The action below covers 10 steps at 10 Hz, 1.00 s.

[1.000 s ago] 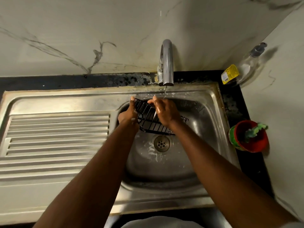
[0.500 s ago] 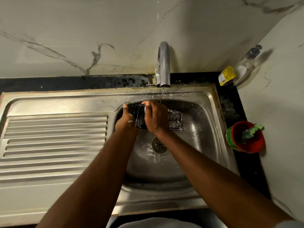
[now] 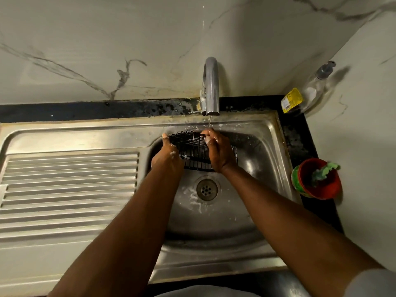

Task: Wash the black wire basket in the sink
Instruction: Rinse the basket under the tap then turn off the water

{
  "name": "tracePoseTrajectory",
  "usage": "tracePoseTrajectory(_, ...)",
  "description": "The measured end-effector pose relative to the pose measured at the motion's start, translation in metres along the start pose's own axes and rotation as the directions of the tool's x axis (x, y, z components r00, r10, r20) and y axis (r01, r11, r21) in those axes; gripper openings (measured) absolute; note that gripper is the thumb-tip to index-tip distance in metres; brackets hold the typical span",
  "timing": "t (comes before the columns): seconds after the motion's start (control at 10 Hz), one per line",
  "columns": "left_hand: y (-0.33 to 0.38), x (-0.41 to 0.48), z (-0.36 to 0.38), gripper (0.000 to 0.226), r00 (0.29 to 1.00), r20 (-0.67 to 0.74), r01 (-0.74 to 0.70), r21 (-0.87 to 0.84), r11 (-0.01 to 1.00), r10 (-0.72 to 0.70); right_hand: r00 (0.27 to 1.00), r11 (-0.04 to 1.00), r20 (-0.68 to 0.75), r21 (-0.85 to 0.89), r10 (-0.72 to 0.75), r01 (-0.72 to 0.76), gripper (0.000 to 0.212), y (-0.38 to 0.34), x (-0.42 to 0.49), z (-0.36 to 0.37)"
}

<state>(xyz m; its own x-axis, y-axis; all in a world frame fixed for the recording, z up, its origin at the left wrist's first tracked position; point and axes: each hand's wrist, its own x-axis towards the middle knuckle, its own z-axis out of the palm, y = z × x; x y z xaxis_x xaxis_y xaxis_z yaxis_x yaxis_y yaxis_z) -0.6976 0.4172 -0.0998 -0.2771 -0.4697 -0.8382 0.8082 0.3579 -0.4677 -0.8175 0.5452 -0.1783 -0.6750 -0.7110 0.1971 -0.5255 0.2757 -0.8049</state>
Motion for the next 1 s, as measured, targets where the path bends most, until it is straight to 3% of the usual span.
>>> tracePoseTrajectory(0.1, -0.007, 0.009, -0.008, 0.066, 0.918, -0.114, 0.027, 0.974, 0.225, 0.380, 0.998, 0.986, 0.011, -0.157, 0.059, -0.057, 0.048, 0.007, -0.006, 0.002)
tracePoseTrajectory(0.2, 0.029, 0.070, -0.016, 0.115, 0.920, 0.256, 0.069, 0.642, -0.764, 0.298, 0.995, 0.977, 0.035, -0.198, 0.093, -0.084, 0.058, -0.001, 0.000, 0.003)
tracePoseTrajectory(0.3, 0.029, 0.064, -0.019, 0.148, 0.864, 0.382, 0.115, 0.485, -0.867, 0.328, 0.983, 0.969, 0.059, -0.189, 0.173, -0.159, 0.057, 0.000, 0.006, 0.002)
tracePoseTrajectory(0.4, 0.013, 0.010, -0.021, 0.122, 0.910, 0.387, 0.100, 0.143, -0.985, 0.149, 0.974, 0.962, 0.071, -0.182, 0.217, -0.201, 0.058, 0.013, 0.005, 0.005)
tracePoseTrajectory(0.5, 0.013, -0.007, -0.017, 0.112, 0.939, 0.288, -0.132, -0.203, -0.970, -0.189, 0.962, 0.955, 0.001, -0.120, 0.272, -0.270, 0.061, 0.030, 0.001, 0.010)
tracePoseTrajectory(0.6, 0.017, 0.000, -0.007, 0.119, 0.938, 0.079, -0.298, -0.317, -0.901, -0.338, 0.924, 0.922, -0.055, -0.066, 0.379, -0.383, 0.063, 0.030, 0.003, 0.008)
tracePoseTrajectory(0.7, 0.014, 0.013, 0.003, 0.128, 0.928, 0.004, -0.351, -0.318, -0.881, -0.372, 0.787, 0.775, -0.093, -0.135, 0.610, -0.617, 0.069, 0.024, 0.020, 0.011)
tracePoseTrajectory(0.8, 0.015, 0.018, 0.005, 0.137, 0.952, -0.039, -0.300, -0.333, -0.894, -0.305, 0.557, 0.548, -0.122, -0.101, 0.821, -0.830, 0.071, 0.019, 0.038, 0.024)
tracePoseTrajectory(0.9, 0.025, 0.018, 0.009, 0.145, 0.966, 0.016, -0.244, -0.264, -0.933, -0.258, 0.545, 0.526, -0.056, -0.201, 0.836, -0.827, 0.086, 0.000, 0.043, 0.032)
tracePoseTrajectory(1.0, 0.033, 0.021, 0.013, 0.145, 0.965, 0.049, -0.245, -0.200, -0.949, -0.259, 0.639, 0.588, 0.031, -0.428, 0.768, -0.686, 0.077, -0.032, 0.034, 0.033)
